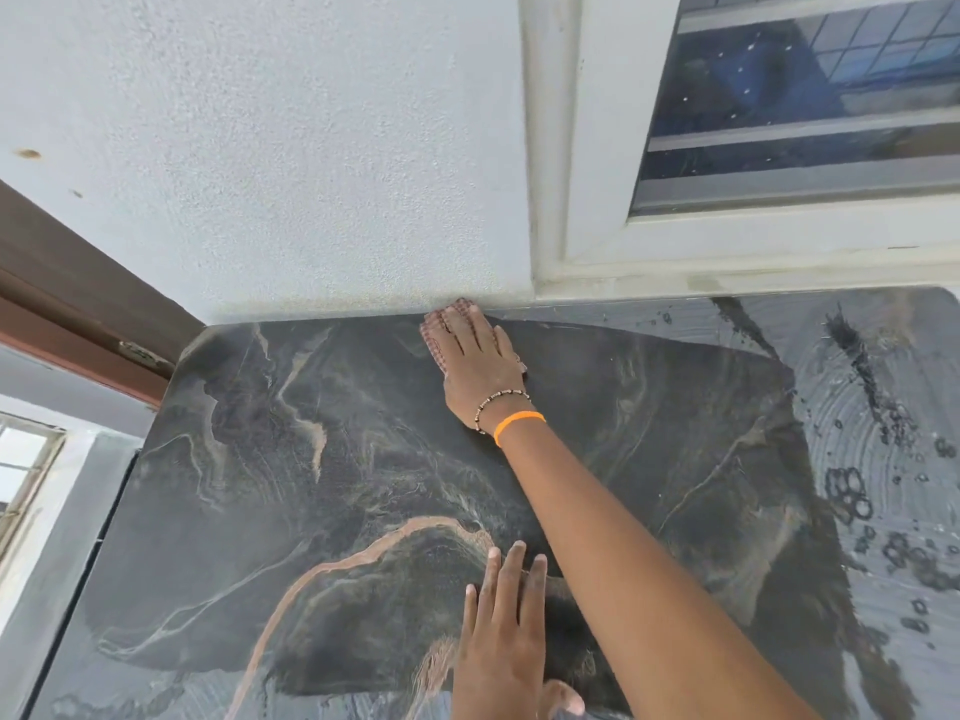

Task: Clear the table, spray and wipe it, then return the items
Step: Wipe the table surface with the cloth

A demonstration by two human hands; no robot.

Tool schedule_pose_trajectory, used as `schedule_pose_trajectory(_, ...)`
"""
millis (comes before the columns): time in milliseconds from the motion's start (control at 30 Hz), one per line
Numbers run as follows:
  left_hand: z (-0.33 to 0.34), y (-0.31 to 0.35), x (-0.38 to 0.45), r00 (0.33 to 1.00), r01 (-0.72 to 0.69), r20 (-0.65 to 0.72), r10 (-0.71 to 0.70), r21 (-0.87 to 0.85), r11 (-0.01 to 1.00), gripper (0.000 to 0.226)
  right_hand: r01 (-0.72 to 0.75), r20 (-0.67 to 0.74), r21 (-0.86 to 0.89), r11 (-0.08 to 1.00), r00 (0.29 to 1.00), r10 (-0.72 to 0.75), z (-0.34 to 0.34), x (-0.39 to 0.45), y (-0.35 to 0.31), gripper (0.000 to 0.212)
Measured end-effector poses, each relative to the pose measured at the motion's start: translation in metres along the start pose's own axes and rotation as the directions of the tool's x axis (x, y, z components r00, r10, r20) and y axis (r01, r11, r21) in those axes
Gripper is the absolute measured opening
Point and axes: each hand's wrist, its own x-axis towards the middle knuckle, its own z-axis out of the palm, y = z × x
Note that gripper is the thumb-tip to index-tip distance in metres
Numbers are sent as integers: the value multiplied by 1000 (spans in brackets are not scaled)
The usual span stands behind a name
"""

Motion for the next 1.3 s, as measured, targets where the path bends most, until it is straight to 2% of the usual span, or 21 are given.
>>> schedule_pose_trajectory(67, -2, -1, -2, 1000, -8, 10, 8, 45, 999, 57, -42, -10, 0, 999, 999, 42, 0, -2, 6, 67)
schedule_pose_trajectory(133, -4, -1, -4, 998, 0, 68, -6, 88, 996, 84, -83, -48, -24, 996, 996, 81, -1, -11, 21, 65)
schedule_pose_trajectory(200, -8, -2, -3, 1000, 22, 16, -25, 142, 990, 105, -156, -103, -20, 988, 983, 153, -6, -27, 47, 66)
schedule_pose_trajectory(300, -5, -1, -4, 999, 26, 15, -29, 177, 984, 100, -317, -171, -21, 948, 936, 309, -22, -55, 103, 67)
schedule_pose_trajectory(333, -7, 0, -5, 997, -2, 71, -10, 167, 986, 85, -383, -186, -15, 923, 908, 374, -28, -65, 123, 66)
schedule_pose_trajectory(367, -7, 0, -5, 996, -58, 70, 47, 160, 985, 61, -452, -197, -1, 892, 875, 443, -35, -75, 143, 64)
schedule_pose_trajectory(400, -12, 0, -5, 998, -53, 32, 49, 157, 986, 52, -518, -204, 19, 855, 836, 510, -41, -85, 161, 63)
schedule_pose_trajectory(433, -10, 2, -4, 996, -61, 65, 53, 129, 990, 67, -575, -209, 41, 817, 795, 570, -47, -95, 177, 61)
schedule_pose_trajectory(467, -7, 4, -3, 997, -47, 60, 41, 100, 994, 72, -620, -210, 66, 782, 757, 619, -51, -105, 189, 60)
schedule_pose_trajectory(533, -7, 2, -4, 997, -59, -47, 63, 89, 994, 71, -679, -192, 103, 727, 703, 684, -56, -120, 200, 60)
schedule_pose_trajectory(567, -8, 1, -5, 997, -62, -51, 65, 68, 996, 80, -697, -177, 111, 709, 688, 704, -55, -125, 199, 60)
schedule_pose_trajectory(633, -2, 1, -4, 995, -79, 66, 79, -13, 997, 101, -720, -169, 114, 684, 665, 728, -52, -130, 182, 60)
schedule_pose_trajectory(667, 5, -3, -1, 993, -95, 63, 97, -34, 995, 102, -704, -174, 101, 703, 683, 709, -48, -128, 169, 61)
schedule_pose_trajectory(733, 7, -5, 1, 987, -57, 145, 67, -75, 996, 108, -614, -191, 55, 787, 767, 612, -38, -123, 136, 64)
schedule_pose_trajectory(867, 11, -7, -1, 990, -77, 118, 83, -51, 996, 111, -269, -132, 10, 963, 954, 268, -6, -130, 55, 68)
schedule_pose_trajectory(933, 14, -6, -5, 992, -86, 84, 90, -50, 995, 109, -105, -67, -12, 994, 992, 104, 7, -144, 32, 70)
schedule_pose_trajectory(1000, 20, -3, -11, 993, -104, 50, 107, -76, 992, 106, -80, -41, -29, 996, 996, 79, 8, -159, 36, 70)
schedule_pose_trajectory(1067, 25, 0, -18, 985, -169, 12, 171, -93, 981, 102, -165, -57, -61, 984, 985, 161, 0, -176, 58, 69)
schedule_pose_trajectory(1133, 28, 0, -23, 973, -225, 14, 229, -120, 967, 99, -310, -86, -73, 948, 949, 304, -13, -197, 86, 68)
schedule_pose_trajectory(1200, 31, -1, -26, 963, -250, 77, 259, -109, 962, 102, -477, -83, -48, 878, 877, 472, -25, -226, 114, 65)
schedule_pose_trajectory(1300, 31, -2, -29, 951, -269, 147, 271, -35, 963, 113, -688, -54, 11, 725, 724, 688, -34, -276, 143, 61)
